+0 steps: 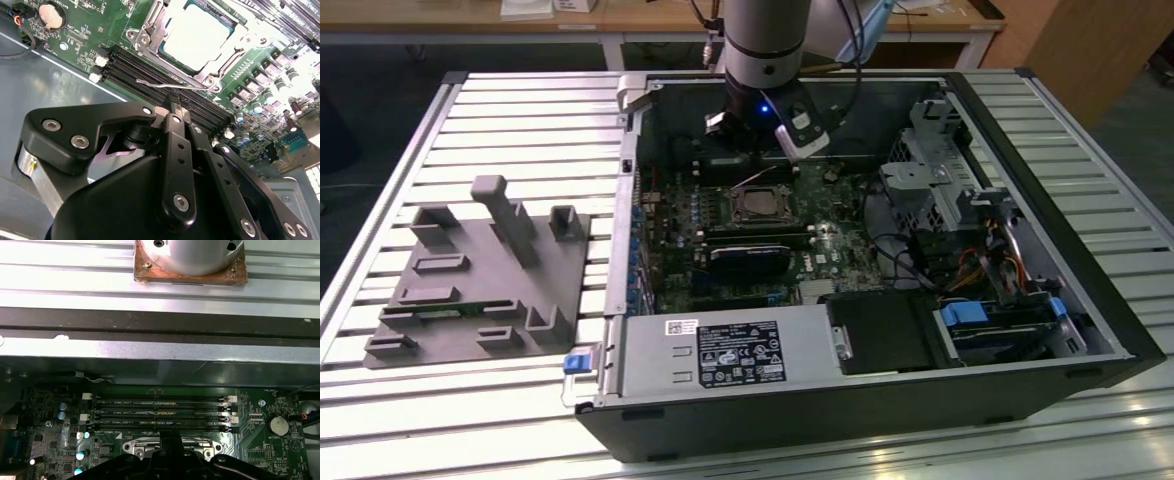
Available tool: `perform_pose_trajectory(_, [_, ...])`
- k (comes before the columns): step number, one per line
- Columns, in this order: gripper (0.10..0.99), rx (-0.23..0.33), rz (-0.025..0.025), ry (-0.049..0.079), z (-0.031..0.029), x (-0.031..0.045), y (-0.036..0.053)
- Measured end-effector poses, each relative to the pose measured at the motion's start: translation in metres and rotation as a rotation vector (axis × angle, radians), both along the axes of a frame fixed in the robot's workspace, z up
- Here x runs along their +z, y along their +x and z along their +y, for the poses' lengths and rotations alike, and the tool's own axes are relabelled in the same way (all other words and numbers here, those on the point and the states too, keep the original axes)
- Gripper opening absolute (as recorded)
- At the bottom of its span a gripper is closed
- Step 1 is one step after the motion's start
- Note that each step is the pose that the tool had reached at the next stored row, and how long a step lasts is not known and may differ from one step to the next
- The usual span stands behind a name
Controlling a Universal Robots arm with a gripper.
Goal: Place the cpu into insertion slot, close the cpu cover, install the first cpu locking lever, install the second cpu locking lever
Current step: 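Install the first cpu locking lever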
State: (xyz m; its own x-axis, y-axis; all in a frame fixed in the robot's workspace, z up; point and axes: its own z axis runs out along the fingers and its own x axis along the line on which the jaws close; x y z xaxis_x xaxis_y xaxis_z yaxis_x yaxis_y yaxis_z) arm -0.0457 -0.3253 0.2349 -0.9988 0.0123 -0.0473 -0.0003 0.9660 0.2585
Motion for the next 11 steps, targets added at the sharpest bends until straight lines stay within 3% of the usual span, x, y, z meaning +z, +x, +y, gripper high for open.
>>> perform_pose_trajectory(7, [0.106, 0.0, -0.0053, -0.001, -0.0001, -0.0048, -0.0001])
perform_pose_trajectory(11, [0.106, 0.0, -0.0205, -0.001, -0.0001, -0.009, 0.0])
